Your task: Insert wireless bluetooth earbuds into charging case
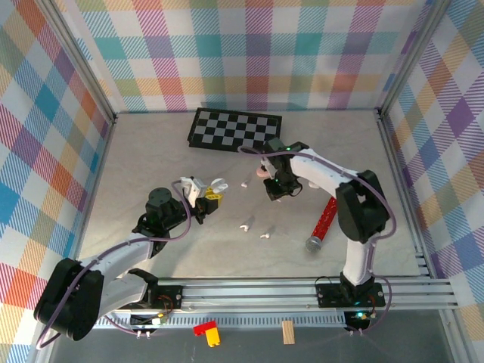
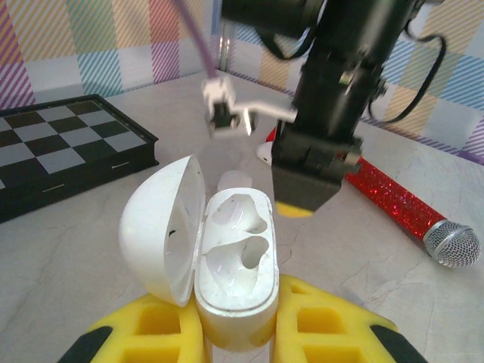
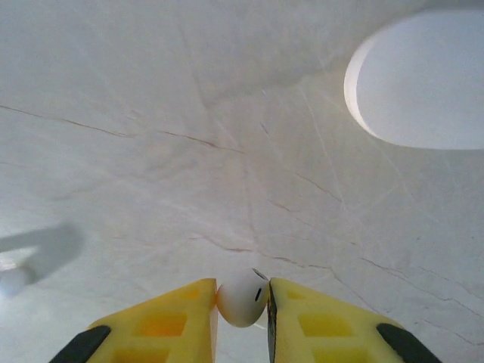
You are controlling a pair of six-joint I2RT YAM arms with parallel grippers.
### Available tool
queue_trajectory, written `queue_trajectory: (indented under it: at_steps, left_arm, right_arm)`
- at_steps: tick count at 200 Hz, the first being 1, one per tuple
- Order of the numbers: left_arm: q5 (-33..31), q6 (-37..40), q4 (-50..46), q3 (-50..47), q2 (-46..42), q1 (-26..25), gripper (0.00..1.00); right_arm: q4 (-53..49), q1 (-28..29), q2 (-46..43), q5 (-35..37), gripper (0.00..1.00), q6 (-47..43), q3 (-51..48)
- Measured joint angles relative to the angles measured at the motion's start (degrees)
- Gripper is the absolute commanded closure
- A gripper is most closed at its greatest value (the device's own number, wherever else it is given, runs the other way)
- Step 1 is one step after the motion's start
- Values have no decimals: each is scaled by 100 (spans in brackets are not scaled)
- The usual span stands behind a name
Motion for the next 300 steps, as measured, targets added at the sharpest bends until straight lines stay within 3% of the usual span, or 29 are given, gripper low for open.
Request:
queue_trajectory:
  at_steps: [51,151,214,300]
  left_arm:
    - [-243,24,238,195,352,-348,100]
    - [-824,221,518,1062,1327,-885,100]
    - [-1034,304,533,1768,1930,-1333,100]
    - [-1408,417,407,2197,2262,-1683,100]
  right_arm:
    - [826,-260,-1108,-1366,77,365,-472]
    - [2461,-822,-2159,-3895,77,1429,-979]
    - [2896,-942,-2275,-4391,77,1716,-1047]
    - [2914,-942,-2282,-4430,77,1705,-1047]
